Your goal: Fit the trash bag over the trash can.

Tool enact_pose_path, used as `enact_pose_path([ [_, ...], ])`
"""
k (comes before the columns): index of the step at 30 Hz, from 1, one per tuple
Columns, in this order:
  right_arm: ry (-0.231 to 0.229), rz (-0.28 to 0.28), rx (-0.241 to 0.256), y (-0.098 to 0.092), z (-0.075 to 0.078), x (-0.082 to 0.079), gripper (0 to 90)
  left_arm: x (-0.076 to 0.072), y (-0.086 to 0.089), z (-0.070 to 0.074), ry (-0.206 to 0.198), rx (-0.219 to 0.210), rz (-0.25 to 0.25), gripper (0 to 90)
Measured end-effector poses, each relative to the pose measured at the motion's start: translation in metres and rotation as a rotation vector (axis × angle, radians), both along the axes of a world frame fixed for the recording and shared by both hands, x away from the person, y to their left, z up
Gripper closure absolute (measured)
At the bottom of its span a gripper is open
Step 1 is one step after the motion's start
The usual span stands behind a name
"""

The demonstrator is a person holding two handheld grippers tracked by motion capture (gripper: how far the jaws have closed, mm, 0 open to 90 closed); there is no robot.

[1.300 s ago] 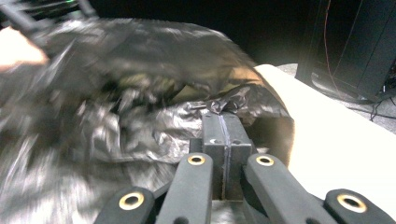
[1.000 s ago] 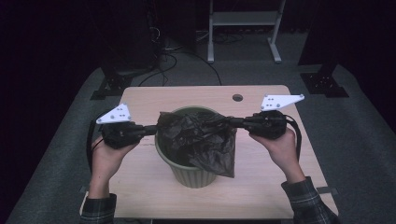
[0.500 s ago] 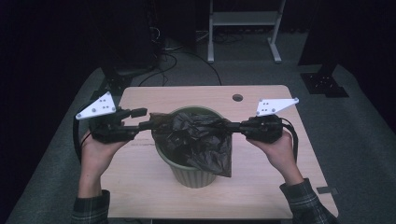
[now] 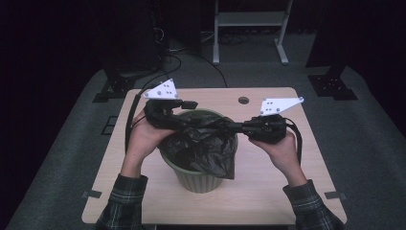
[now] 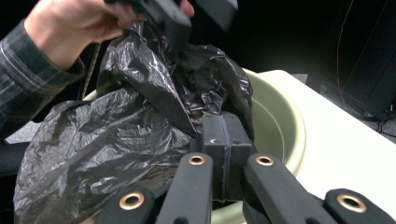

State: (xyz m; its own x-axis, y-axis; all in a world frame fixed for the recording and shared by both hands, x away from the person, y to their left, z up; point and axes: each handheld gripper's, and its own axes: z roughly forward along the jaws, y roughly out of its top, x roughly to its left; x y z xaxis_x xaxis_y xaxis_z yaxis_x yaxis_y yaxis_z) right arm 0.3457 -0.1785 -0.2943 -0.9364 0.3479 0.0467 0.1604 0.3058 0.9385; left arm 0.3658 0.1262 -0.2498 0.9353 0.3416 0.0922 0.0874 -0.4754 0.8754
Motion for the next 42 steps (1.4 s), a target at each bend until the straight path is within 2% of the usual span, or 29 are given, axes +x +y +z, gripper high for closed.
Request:
enact_pose_path([
  [9, -0.005, 0.012, 0.003, 0.005, 0.003, 0.001, 90.0, 0.004, -0.009, -0.013, 0.035, 0.015, -0.026, 51.4],
  [10, -0.006, 0.015, 0.008, 0.006, 0.003, 0.001, 90.0, 0.004, -0.010, -0.014, 0.042, 0.032, -0.043, 60.6],
  [12, -0.006, 0.017, 0.009, 0.007, 0.004, 0.001, 90.0, 0.003, -0.011, -0.016, 0.058, 0.044, -0.054, 70.9],
  [14, -0.007, 0.019, 0.010, 0.007, 0.004, 0.001, 90.0, 0.003, -0.011, -0.016, 0.054, 0.053, -0.048, 83.8],
  [15, -0.008, 0.021, 0.011, 0.008, 0.005, 0.001, 90.0, 0.003, -0.009, -0.016, 0.059, 0.051, -0.035, 83.8],
  [16, -0.011, 0.024, 0.010, 0.008, 0.005, 0.000, 90.0, 0.004, -0.005, -0.016, 0.054, 0.036, -0.015, 89.7],
  [17, -0.011, 0.024, 0.010, 0.008, 0.005, 0.000, 90.0, 0.004, -0.005, -0.016, 0.054, 0.036, -0.015, 89.8],
  [19, -0.014, 0.024, 0.003, 0.005, 0.005, -0.002, 90.0, 0.006, 0.008, -0.014, 0.044, 0.011, 0.038, 89.9],
  [20, -0.014, 0.024, 0.003, 0.005, 0.005, -0.002, 90.0, 0.006, 0.008, -0.014, 0.044, 0.011, 0.038, 89.9],
  [21, -0.014, 0.017, 0.002, 0.001, 0.005, -0.004, 90.0, 0.006, 0.020, -0.012, 0.036, -0.009, 0.076, 89.9],
  [22, -0.014, 0.017, 0.002, 0.001, 0.005, -0.004, 90.0, 0.006, 0.020, -0.012, 0.036, -0.009, 0.076, 89.9],
  [23, -0.011, 0.006, 0.000, -0.004, 0.005, -0.004, 90.0, 0.006, 0.032, -0.009, 0.030, -0.028, 0.106, 89.9],
  [25, -0.012, -0.003, -0.007, -0.009, 0.004, -0.005, 90.0, 0.006, 0.039, -0.008, 0.029, -0.036, 0.120, 89.9],
  [29, -0.010, -0.020, -0.027, -0.016, 0.003, -0.008, 90.0, 0.001, 0.062, -0.004, 0.015, -0.052, 0.169, 89.9],
  [30, -0.012, -0.029, -0.041, -0.023, 0.002, -0.012, 90.0, -0.003, 0.072, -0.004, 0.009, -0.062, 0.190, 89.9],
  [31, -0.009, -0.035, -0.050, -0.026, 0.001, -0.014, 90.0, -0.003, 0.072, -0.004, 0.009, -0.062, 0.190, 90.0],
  [32, -0.011, -0.042, -0.056, -0.028, 0.000, -0.016, 90.0, -0.008, 0.083, -0.005, 0.005, -0.068, 0.207, 89.9],
  [33, -0.010, -0.046, -0.063, -0.033, -0.001, -0.018, 90.0, -0.008, 0.083, -0.005, 0.005, -0.068, 0.207, 89.9],
  [38, 0.006, -0.071, -0.075, -0.049, -0.006, -0.027, 90.0, -0.019, 0.108, -0.014, 0.009, -0.093, 0.250, 89.9],
  [42, 0.017, -0.083, -0.088, -0.057, -0.013, -0.032, 90.0, -0.025, 0.117, -0.019, 0.010, -0.097, 0.266, 89.9],
])
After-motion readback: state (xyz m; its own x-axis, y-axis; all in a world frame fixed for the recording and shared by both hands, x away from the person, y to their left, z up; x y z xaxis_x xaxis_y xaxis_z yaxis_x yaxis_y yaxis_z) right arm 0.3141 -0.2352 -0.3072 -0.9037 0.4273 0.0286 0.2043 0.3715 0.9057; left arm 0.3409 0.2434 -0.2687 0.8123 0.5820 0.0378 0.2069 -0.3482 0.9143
